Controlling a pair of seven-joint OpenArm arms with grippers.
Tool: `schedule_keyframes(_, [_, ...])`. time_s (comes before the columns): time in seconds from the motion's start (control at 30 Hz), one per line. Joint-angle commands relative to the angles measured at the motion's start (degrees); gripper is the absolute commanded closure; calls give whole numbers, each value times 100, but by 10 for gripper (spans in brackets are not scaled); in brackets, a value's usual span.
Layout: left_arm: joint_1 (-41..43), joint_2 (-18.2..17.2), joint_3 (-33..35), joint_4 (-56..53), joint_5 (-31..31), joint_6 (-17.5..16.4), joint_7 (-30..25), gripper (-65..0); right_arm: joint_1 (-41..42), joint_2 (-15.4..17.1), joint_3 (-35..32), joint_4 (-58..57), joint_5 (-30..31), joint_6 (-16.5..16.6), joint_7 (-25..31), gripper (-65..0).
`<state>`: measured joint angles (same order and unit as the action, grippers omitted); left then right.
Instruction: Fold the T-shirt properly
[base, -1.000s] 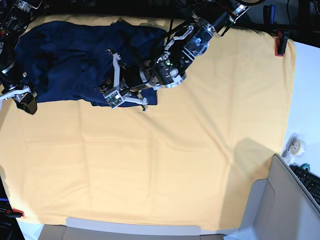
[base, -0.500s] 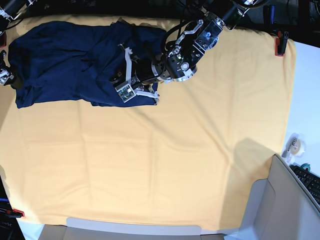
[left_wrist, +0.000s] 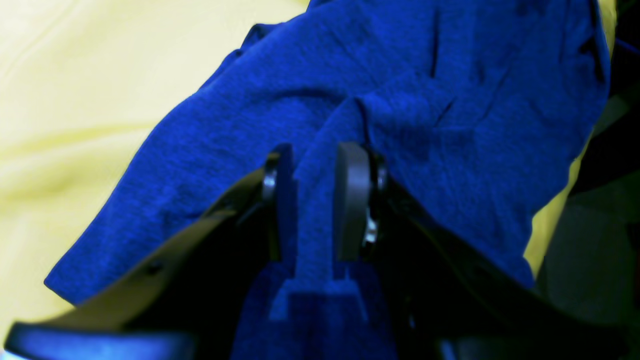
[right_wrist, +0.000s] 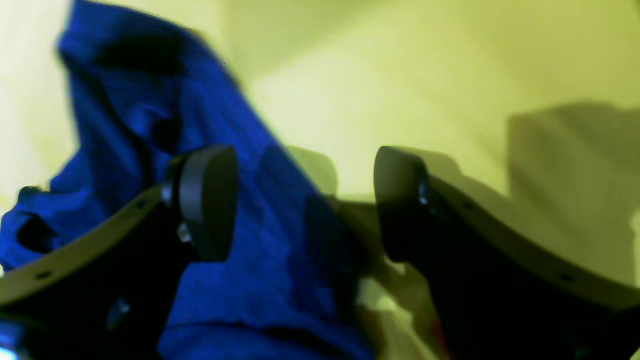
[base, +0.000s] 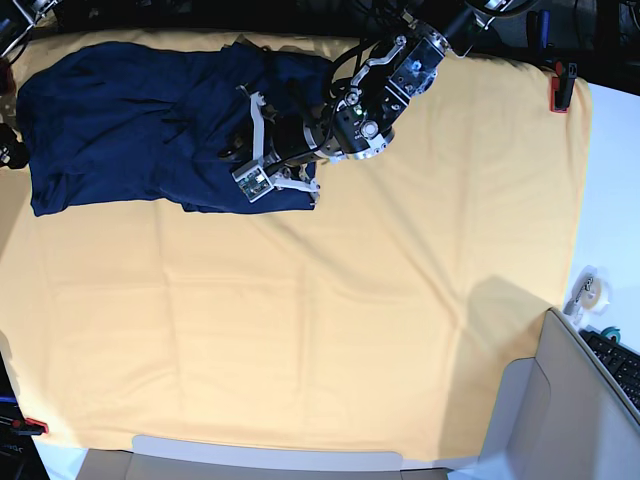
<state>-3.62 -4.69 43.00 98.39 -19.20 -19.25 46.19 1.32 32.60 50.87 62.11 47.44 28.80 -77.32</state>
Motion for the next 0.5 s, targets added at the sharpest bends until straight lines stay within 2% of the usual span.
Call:
schedule_keyframes(0.0, [-47,42,-15,100,-53,-5,-149,-153,13,68,-37,79,16,158,-9,-422])
schedule_keyframes(0.07, [-47,42,-15,100,-53,4,-149,-153,66,-3,-212,79,-1,351,-9,-422])
schedule_keyframes(0.27, [-47,42,-15,100,-53,4,-149,-153,48,-214,-687,123,34,369,-26,-421])
schedule_keyframes(0.47, [-12,42,-15,100,-36,4,-149,-153,-365,-601,-933,1003,34,377,-44,-421])
